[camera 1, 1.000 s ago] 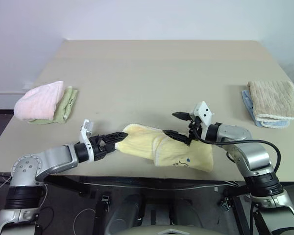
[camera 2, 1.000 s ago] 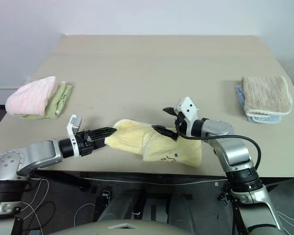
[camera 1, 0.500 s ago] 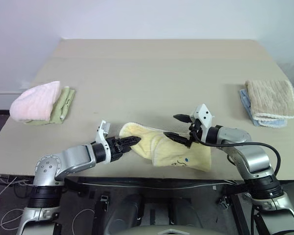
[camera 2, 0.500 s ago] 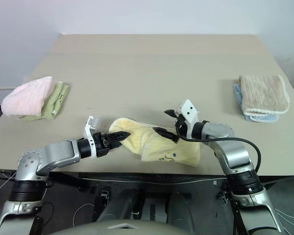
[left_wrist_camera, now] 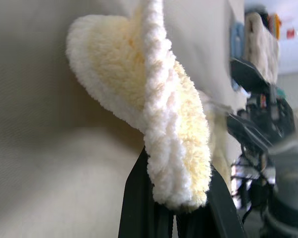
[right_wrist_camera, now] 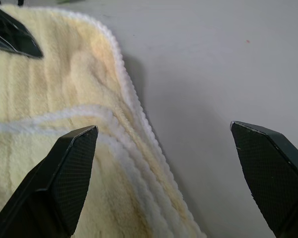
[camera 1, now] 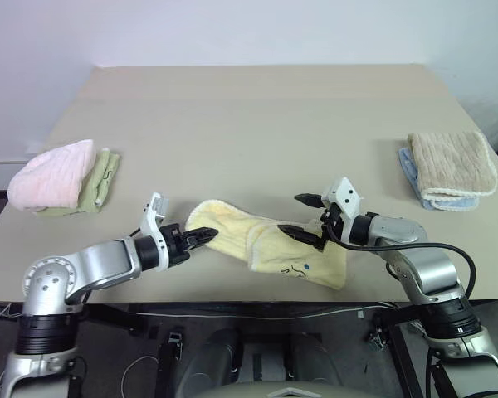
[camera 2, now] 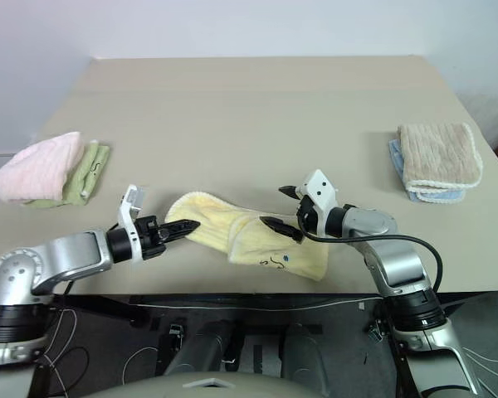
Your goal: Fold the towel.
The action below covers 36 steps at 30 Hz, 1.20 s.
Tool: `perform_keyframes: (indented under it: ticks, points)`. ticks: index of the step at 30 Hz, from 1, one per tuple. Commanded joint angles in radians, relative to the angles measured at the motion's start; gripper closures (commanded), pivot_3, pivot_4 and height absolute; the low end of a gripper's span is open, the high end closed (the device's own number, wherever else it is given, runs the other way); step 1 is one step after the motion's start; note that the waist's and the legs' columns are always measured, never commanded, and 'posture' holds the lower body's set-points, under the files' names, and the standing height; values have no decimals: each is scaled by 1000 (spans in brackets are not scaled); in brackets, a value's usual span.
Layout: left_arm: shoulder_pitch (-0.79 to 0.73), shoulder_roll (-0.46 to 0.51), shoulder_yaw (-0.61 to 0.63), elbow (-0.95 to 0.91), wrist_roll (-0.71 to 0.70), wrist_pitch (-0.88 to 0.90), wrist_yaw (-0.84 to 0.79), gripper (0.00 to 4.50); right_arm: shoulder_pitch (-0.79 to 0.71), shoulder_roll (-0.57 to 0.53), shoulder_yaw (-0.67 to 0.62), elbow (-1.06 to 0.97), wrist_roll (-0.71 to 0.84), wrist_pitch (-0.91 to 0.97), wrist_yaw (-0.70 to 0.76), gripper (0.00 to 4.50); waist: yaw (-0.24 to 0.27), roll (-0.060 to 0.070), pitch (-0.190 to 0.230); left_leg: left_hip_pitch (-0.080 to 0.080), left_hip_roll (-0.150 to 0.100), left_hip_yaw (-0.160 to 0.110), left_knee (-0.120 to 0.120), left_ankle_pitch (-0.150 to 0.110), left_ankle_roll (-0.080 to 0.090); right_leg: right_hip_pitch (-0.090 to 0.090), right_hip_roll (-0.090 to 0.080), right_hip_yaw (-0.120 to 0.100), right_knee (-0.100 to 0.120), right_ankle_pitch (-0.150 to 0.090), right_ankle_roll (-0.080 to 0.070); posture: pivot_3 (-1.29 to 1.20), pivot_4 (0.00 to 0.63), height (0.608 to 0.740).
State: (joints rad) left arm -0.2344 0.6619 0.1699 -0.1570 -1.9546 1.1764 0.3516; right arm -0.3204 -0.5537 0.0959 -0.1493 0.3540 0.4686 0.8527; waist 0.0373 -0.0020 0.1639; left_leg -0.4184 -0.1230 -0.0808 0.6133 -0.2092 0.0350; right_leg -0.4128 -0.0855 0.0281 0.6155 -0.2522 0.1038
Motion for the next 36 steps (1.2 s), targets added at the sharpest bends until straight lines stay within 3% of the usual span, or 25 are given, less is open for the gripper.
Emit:
perform_keyframes:
  ticks: [1,8,14,22,36]
  points:
    - [-40,75,-16,-70,7,20,-111,4489,6,-25,-60,-71,71,30,33,0,1,0,0,-1,0,0,0,0,0,0,0,0,0,0,0,0,150,740]
    - [-186,134,-98,-103,356,25,-443,4489,-18,-44,-206,-75,186,103,14,0,1,0,1,-4,0,0,0,0,0,-3,0,0,-1,0,0,0,150,740]
    - [-307,161,-219,-131,641,-18,-795,4489,-2,-72,-246,-73,189,108,3,0,1,0,1,-10,0,0,-2,1,-1,-10,0,0,0,0,0,0,150,740]
    - [-417,142,-369,-157,815,2,-1084,4489,18,-77,-309,-61,196,110,-44,0,1,0,1,-12,0,1,-2,1,-1,-10,0,1,0,0,0,0,150,740]
    - [-589,-100,-625,3,1152,-76,-1307,4489,79,-70,-340,-63,158,78,-133,0,0,-1,2,-12,0,0,0,3,-1,-9,1,0,3,2,3,0,150,740]
